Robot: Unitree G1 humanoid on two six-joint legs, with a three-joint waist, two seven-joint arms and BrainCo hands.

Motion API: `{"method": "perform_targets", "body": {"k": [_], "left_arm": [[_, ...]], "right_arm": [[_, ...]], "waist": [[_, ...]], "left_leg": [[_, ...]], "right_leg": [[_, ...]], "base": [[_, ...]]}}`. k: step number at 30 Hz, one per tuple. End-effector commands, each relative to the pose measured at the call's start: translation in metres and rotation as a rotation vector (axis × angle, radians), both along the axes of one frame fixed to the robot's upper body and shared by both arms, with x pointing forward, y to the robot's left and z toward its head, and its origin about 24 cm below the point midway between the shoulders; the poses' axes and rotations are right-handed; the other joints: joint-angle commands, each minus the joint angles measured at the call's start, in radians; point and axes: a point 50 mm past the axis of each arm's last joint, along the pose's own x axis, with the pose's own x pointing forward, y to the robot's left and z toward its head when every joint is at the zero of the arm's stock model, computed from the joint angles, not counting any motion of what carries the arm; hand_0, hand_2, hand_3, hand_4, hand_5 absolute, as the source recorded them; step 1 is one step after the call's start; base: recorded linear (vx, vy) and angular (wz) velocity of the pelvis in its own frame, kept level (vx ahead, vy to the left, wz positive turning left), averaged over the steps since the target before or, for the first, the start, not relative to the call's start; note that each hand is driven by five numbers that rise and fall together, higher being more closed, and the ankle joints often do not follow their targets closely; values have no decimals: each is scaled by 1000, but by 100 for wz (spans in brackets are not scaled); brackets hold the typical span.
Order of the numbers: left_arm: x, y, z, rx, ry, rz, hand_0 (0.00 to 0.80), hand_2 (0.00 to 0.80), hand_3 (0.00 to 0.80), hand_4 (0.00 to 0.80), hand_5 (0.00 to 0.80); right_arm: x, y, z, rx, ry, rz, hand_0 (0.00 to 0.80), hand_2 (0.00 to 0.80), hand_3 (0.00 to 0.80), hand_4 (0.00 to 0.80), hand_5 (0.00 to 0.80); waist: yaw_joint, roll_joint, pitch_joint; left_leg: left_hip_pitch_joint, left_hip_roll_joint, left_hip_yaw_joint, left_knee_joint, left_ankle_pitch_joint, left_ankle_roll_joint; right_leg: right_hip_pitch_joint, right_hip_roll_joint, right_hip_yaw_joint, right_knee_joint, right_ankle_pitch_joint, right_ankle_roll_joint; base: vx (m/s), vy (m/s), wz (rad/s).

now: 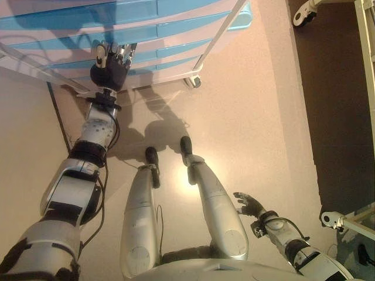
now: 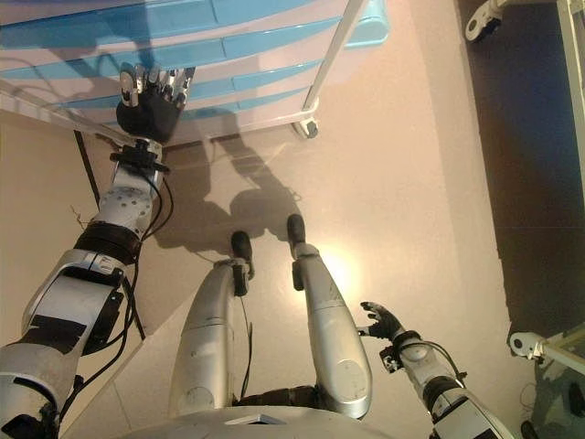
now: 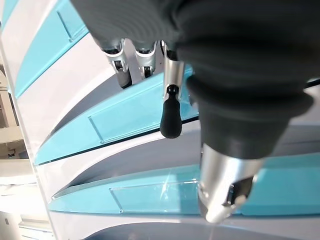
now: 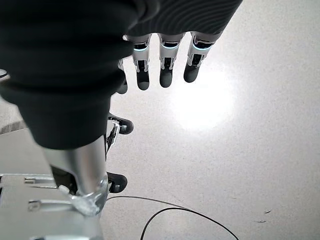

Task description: Open the drawer and pick up the medicine

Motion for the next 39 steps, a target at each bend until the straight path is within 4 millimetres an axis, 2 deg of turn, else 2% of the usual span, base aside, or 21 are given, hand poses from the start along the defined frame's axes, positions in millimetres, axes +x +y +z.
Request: {"method": "perform_targets", "body": {"k": [1, 6, 13, 14, 15, 17, 18, 39], "left_arm": [[4, -8, 61, -16, -185, -21, 0, 0, 0, 0, 0], [11, 0, 29, -17, -15, 29, 0, 0, 0, 0, 0], [10, 2, -14, -41, 102, 38, 0, 0, 0, 0, 0], [9, 2, -15, -41, 105, 37, 0, 0, 0, 0, 0], [8, 3, -21, -49, 121, 42, 0, 0, 0, 0, 0], [7, 6, -28, -54, 140, 52, 0, 0, 0, 0, 0], [7, 6, -29, -54, 144, 52, 0, 0, 0, 0, 0], [3, 0, -59, -84, 237, 60, 0, 0, 0, 0, 0]], "right_arm": [[-7, -17, 0, -29, 19, -31, 0, 0, 0, 0, 0], [-4, -17, 2, -31, 12, -33, 0, 0, 0, 0, 0], [-1, -16, 3, -38, 14, -30, 0, 0, 0, 0, 0], [-2, -15, 2, -38, 16, -30, 0, 0, 0, 0, 0], [-3, -16, 2, -41, 17, -28, 0, 0, 0, 0, 0], [-3, -16, 2, -41, 17, -27, 0, 0, 0, 0, 0], [-4, -16, 2, -40, 19, -28, 0, 0, 0, 0, 0], [-5, -11, 0, -27, 27, -37, 0, 0, 0, 0, 0]], "waist": [[3, 35, -47], [3, 39, -45], [4, 46, -43], [5, 49, -47], [4, 46, -44], [4, 46, -43], [5, 49, -45], [6, 49, -52]], "left_leg": [[60, -35, 45, -132, 24, 11], [58, -38, 42, -125, 22, 11], [60, -40, 41, -123, 25, 8], [70, -42, 32, -118, -3, 5], [60, -40, 41, -123, 26, 9], [63, -39, 42, -124, 27, 9], [74, -41, 32, -117, -4, 6], [62, -38, 27, -110, 0, 11]], "right_leg": [[42, 37, -49, 38, -50, -63], [38, 35, -54, 47, -54, -64], [35, 34, -57, 60, -61, -65], [44, 37, -53, 70, -88, -60], [35, 35, -57, 62, -61, -66], [37, 35, -58, 62, -61, -66], [45, 38, -54, 74, -90, -60], [32, 46, -51, 91, -90, -60]], "base": [[0, 0, 0], [0, 0, 0], [13, 4, -1], [0, 0, 0], [0, 0, 0], [7, 4, 0], [91, 15, -1], [4, 1, 0]]}}
